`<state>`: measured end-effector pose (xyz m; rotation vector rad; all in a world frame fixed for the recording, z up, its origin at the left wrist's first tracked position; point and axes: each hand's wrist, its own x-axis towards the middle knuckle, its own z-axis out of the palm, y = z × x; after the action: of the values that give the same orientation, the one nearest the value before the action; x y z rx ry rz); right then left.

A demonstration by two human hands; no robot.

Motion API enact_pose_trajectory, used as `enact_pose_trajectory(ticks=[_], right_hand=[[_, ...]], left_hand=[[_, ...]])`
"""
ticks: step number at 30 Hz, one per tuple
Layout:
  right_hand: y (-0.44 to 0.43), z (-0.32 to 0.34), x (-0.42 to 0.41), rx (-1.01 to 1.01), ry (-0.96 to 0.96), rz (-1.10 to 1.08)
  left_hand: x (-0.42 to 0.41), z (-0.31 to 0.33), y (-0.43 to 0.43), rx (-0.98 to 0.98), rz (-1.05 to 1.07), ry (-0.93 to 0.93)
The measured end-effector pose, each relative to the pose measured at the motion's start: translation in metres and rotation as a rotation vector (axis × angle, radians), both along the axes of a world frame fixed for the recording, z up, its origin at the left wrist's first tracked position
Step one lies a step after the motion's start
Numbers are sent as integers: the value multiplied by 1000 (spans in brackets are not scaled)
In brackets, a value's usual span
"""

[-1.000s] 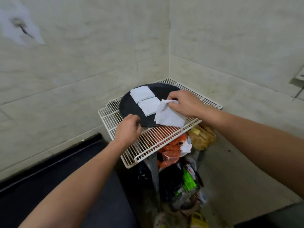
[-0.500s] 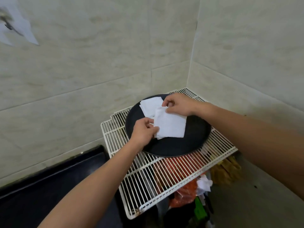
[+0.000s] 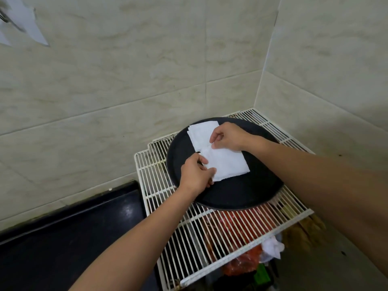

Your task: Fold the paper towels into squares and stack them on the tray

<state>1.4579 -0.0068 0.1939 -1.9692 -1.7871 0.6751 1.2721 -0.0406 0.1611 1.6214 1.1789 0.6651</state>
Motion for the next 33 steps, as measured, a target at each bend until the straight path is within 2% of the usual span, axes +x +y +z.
enact_pose_trajectory(ticks=[4,6,8,11,13,15,17,20,29,33], right_hand=[[2,-7,-3,54,-70,15],[2,-14,-3,71,-120,0],[-3,-19,-2,110,-201,-6],[-17,-22,4,263,-375,-8],[-31,-25,6,396,-419,18],[-44,-35,7,454,-447,68],[-53,-47,9,345,-476,93],[-62,-56,14,185,-475,64],[-75,-42,8,52,-508,22],[-86,-34,2,50,-534,9]], left_hand=[[-2,-4,3,14,33,43],[-3,-5,6,78,43,126],[-5,-6,8,186,27,232],[-7,-5,10,454,-58,381],[-6,-6,13,619,-168,455],[-4,-9,18,705,-313,591],[-5,-14,21,706,-398,694],[-9,-20,23,689,-416,703],[-17,-12,7,710,-369,683],[-36,-3,-11,671,-317,731]])
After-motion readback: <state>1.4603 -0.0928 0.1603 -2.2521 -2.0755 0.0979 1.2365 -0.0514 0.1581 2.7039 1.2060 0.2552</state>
